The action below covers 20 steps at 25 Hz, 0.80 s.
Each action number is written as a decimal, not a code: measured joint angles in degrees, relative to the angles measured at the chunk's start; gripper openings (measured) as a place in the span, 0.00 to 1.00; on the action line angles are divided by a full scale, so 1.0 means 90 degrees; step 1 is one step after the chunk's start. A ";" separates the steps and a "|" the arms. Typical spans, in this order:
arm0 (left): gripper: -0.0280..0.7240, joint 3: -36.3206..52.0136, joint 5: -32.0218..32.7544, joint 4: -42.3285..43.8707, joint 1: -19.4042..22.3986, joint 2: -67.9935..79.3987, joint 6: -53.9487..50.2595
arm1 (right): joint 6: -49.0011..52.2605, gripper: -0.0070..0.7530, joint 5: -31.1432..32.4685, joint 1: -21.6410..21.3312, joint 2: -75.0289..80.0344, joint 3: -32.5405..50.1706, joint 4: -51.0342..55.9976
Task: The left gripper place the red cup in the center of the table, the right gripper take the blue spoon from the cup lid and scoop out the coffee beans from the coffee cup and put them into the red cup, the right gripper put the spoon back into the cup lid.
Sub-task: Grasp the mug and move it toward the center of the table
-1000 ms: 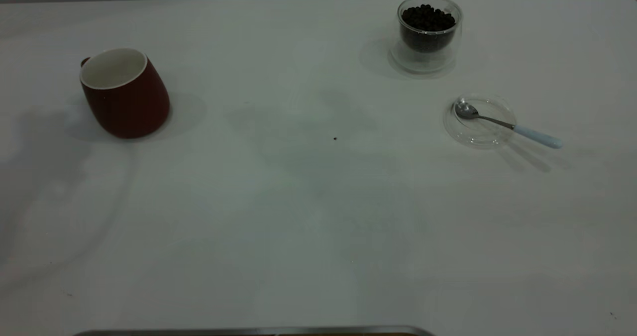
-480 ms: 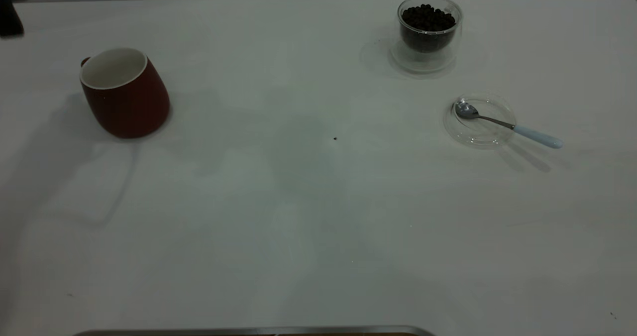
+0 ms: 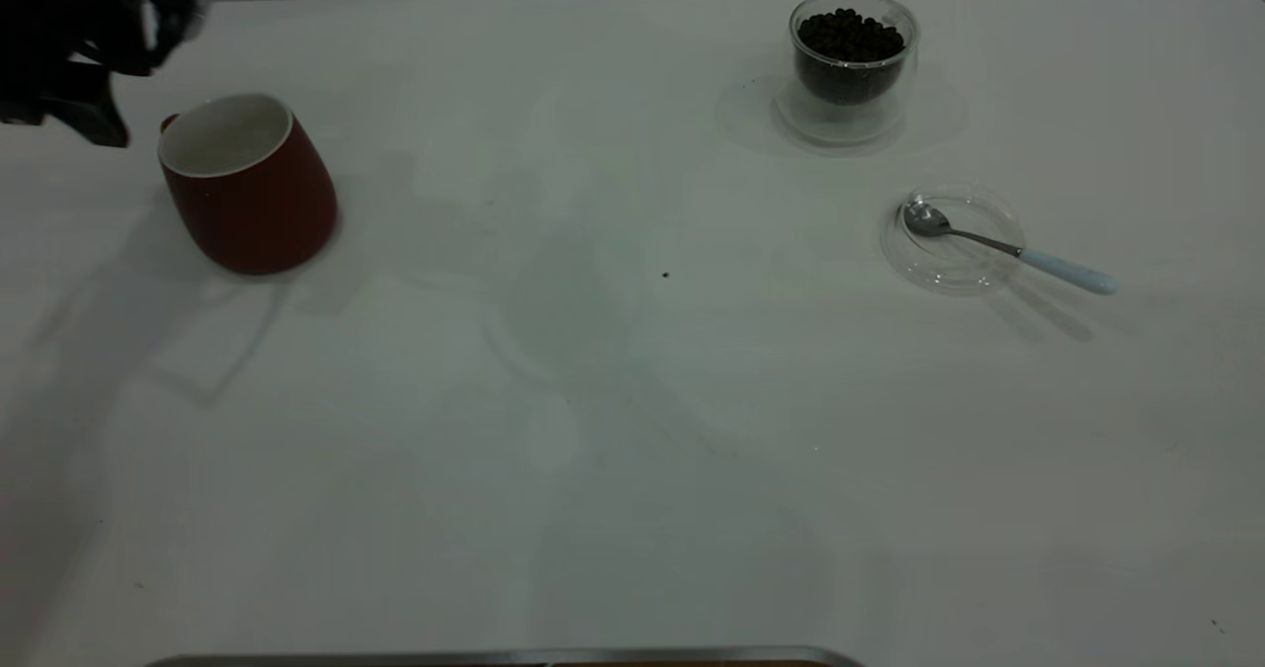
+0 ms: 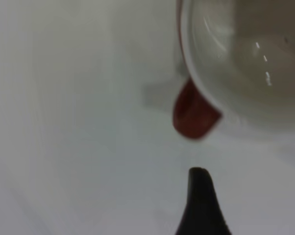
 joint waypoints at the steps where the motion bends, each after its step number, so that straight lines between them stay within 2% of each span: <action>1: 0.82 0.0000 -0.0048 0.0006 -0.0054 0.0054 0.0080 | 0.0000 0.33 0.0000 0.0000 0.0000 0.0000 0.0000; 20: 0.82 -0.0039 -0.0286 -0.0019 -0.0183 0.0473 0.0183 | 0.0000 0.33 0.0000 0.0000 0.0000 0.0000 0.0000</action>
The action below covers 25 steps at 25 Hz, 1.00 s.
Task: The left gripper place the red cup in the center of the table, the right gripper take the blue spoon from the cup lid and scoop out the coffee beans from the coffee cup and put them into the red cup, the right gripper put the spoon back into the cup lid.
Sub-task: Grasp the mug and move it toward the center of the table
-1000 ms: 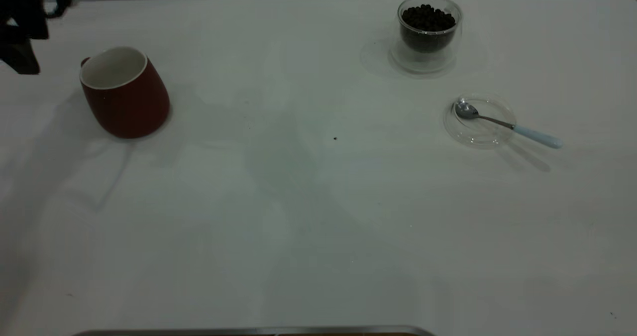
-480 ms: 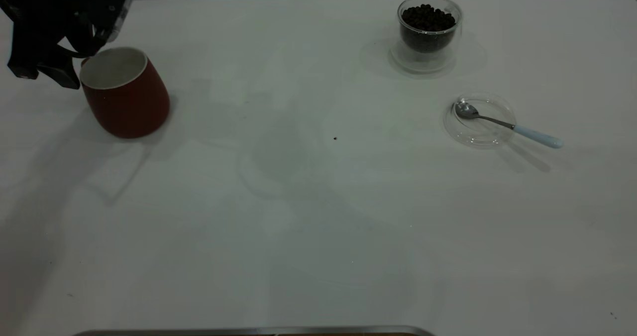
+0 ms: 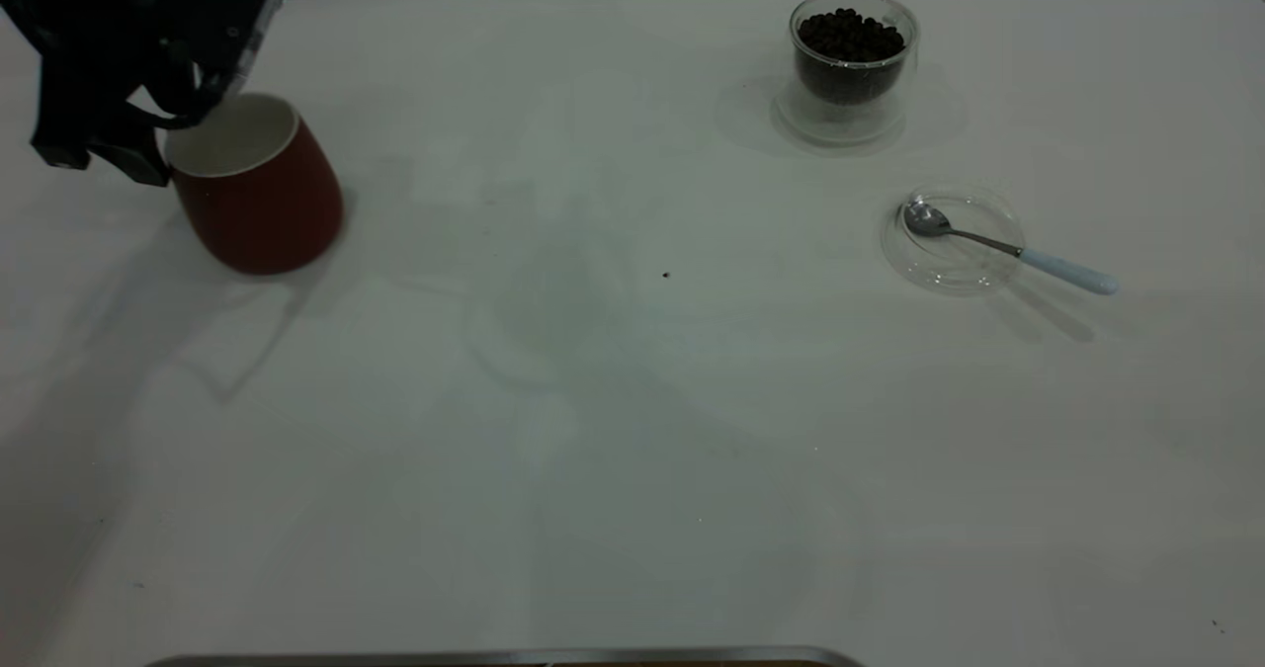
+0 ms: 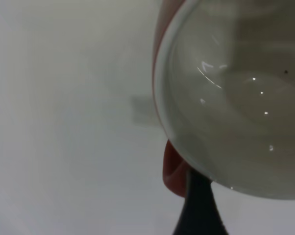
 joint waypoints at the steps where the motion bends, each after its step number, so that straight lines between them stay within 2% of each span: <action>1: 0.82 0.0000 -0.0024 -0.0065 -0.0048 0.0003 0.0000 | 0.0000 0.33 0.0000 0.0000 0.0000 0.0000 0.0000; 11: 0.82 0.0000 -0.0142 -0.1189 -0.1254 0.0009 -0.0181 | 0.0000 0.33 0.0000 0.0000 0.0000 0.0000 0.0000; 18: 0.82 0.0000 -0.0497 -0.1534 -0.2145 0.0009 -0.0988 | 0.0000 0.33 0.0000 0.0000 0.0000 0.0000 0.0000; 25: 0.82 0.0000 -0.0532 -0.1534 -0.2397 -0.0091 -0.1824 | 0.0000 0.33 0.0000 0.0000 0.0000 0.0000 0.0000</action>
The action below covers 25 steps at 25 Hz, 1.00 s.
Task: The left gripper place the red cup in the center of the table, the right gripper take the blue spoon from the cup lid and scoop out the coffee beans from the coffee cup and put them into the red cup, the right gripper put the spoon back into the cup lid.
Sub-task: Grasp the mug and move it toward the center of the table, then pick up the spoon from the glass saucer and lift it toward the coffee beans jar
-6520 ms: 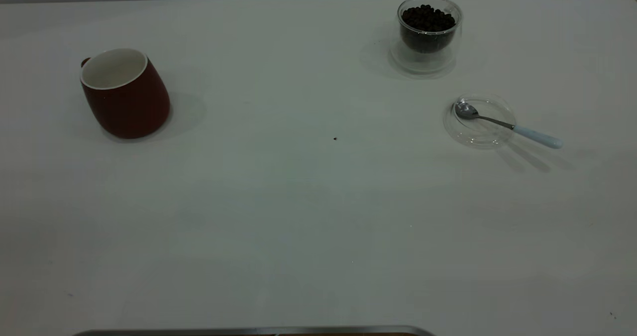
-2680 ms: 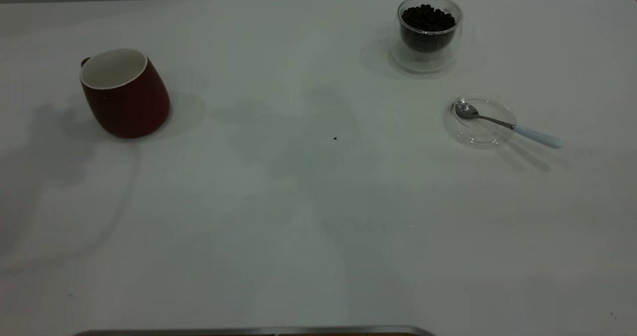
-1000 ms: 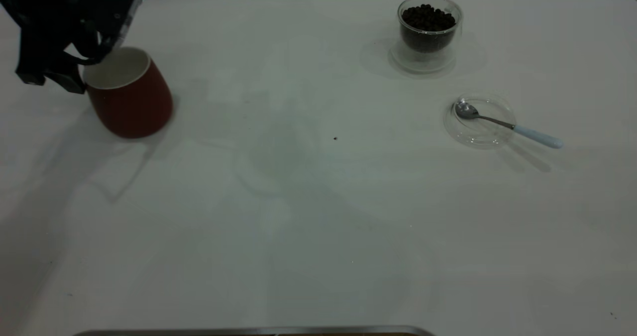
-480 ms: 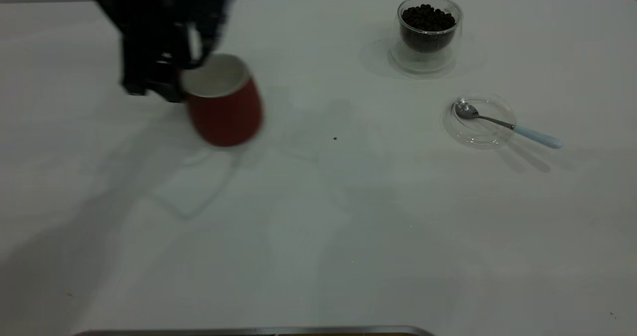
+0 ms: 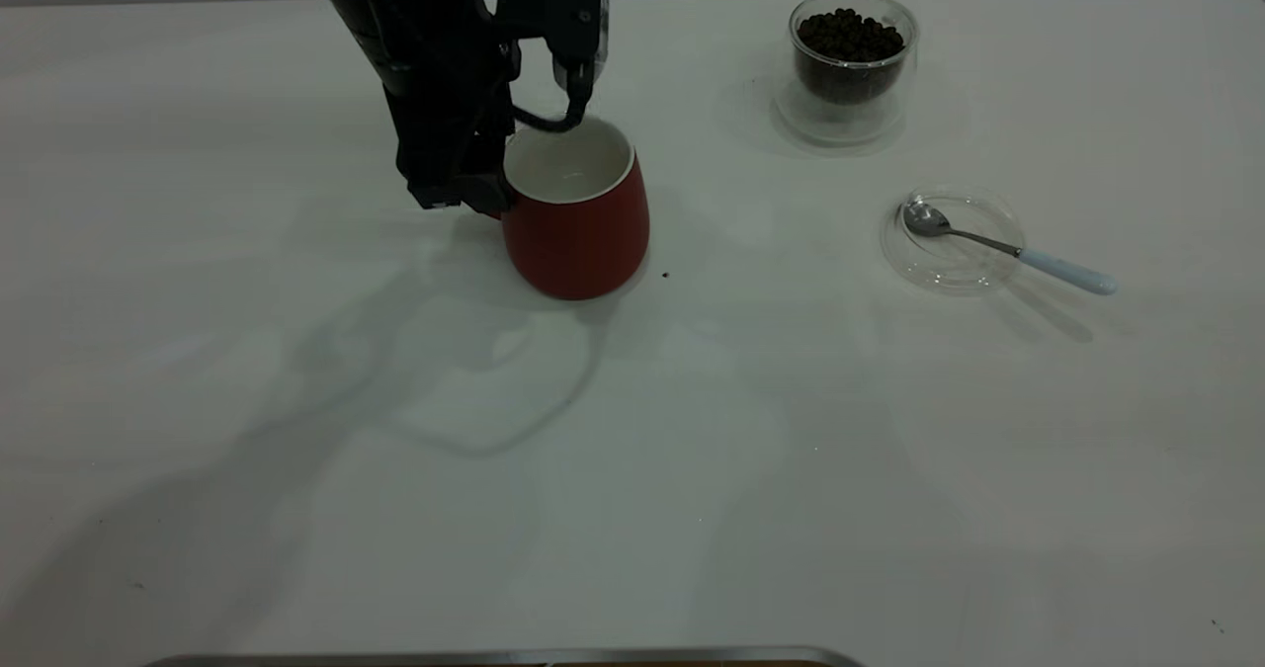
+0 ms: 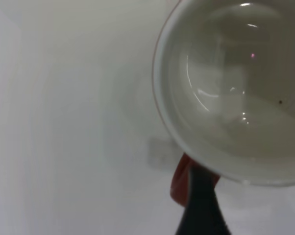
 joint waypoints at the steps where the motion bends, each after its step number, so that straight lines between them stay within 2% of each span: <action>1: 0.82 0.0000 0.0104 0.0000 0.0000 -0.0098 -0.0109 | 0.0000 0.33 0.0000 0.0000 0.0000 0.0000 0.0000; 7: 0.82 0.0000 0.1031 0.0000 0.0000 -0.1827 -0.1098 | 0.0006 0.33 0.0000 0.0000 0.0000 0.0000 0.0000; 13: 0.82 0.0000 0.2280 0.0177 0.0000 -0.4098 -0.3188 | 0.0006 0.33 0.0000 0.0000 0.0000 0.0000 0.0000; 20: 0.82 0.0000 0.3878 0.0649 0.0000 -0.6106 -0.5074 | 0.0006 0.33 0.0000 0.0000 0.0000 0.0000 0.0000; 25: 0.82 0.0024 0.5276 0.0881 0.0000 -0.6896 -0.5812 | 0.0006 0.33 0.0000 0.0000 0.0000 0.0000 0.0000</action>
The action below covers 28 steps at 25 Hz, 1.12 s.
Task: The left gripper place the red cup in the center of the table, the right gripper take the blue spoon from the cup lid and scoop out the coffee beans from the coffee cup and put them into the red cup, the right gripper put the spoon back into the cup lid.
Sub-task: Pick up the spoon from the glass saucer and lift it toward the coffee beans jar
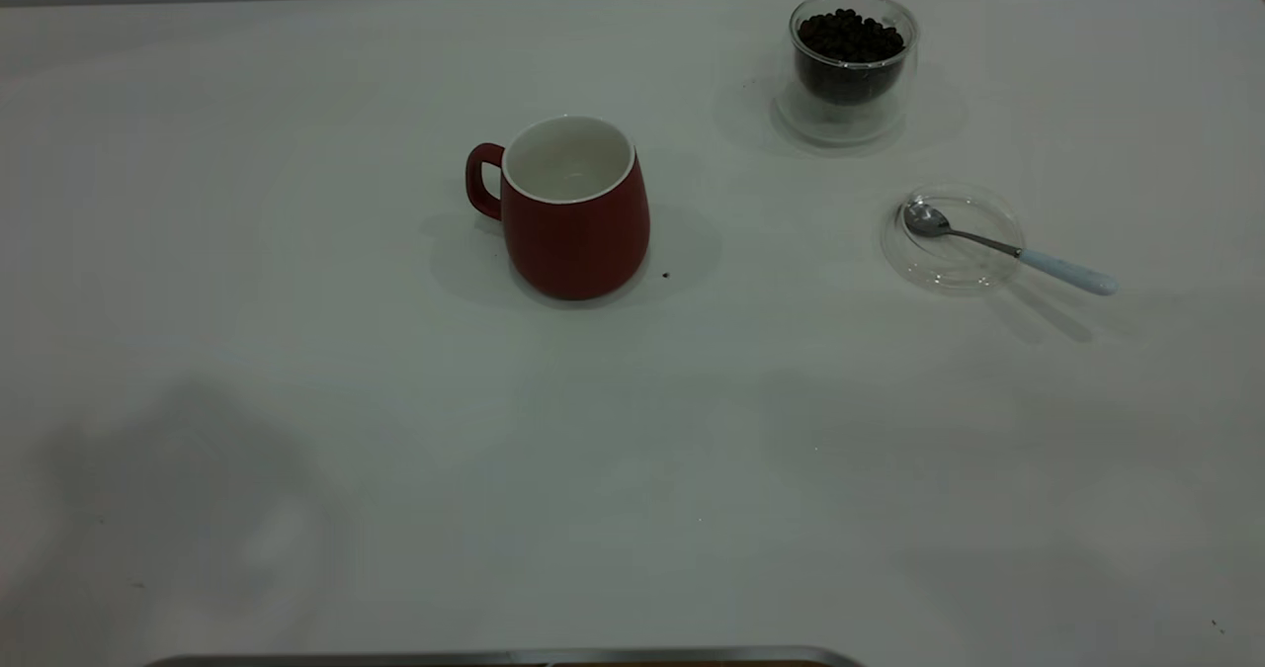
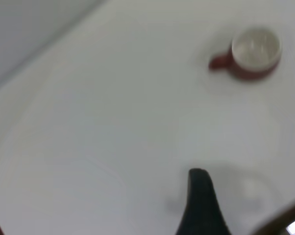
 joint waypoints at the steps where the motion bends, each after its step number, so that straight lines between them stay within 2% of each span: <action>1: 0.82 0.0054 0.0132 0.0009 0.0000 -0.0098 -0.0114 | 0.0000 0.33 0.0000 0.0000 0.0000 0.0000 0.0000; 6: 0.82 0.0515 0.0138 0.0014 0.0000 -0.0631 -0.0625 | 0.0000 0.33 -0.0005 0.0000 0.0000 0.0000 0.0000; 10: 0.82 0.1280 0.0138 0.0062 0.0000 -0.1334 -0.0768 | 0.0000 0.33 -0.0005 0.0000 0.0000 0.0000 0.0000; 17: 0.82 0.2778 0.0138 -0.0067 0.0000 -0.3298 -0.1082 | 0.0000 0.33 -0.0005 0.0000 0.0000 0.0000 0.0000; 24: 0.82 0.3678 0.0144 -0.0322 0.0006 -0.5286 -0.1492 | 0.0000 0.33 -0.0005 0.0000 0.0000 0.0000 0.0000; 26: 0.82 0.3913 0.0144 -0.0329 0.0160 -0.5725 -0.1576 | 0.0000 0.33 -0.0005 0.0000 0.0000 0.0000 0.0000; 28: 0.82 0.4168 0.0144 -0.0329 0.0617 -0.6110 -0.1633 | 0.0000 0.33 -0.0005 0.0000 0.0000 0.0000 0.0000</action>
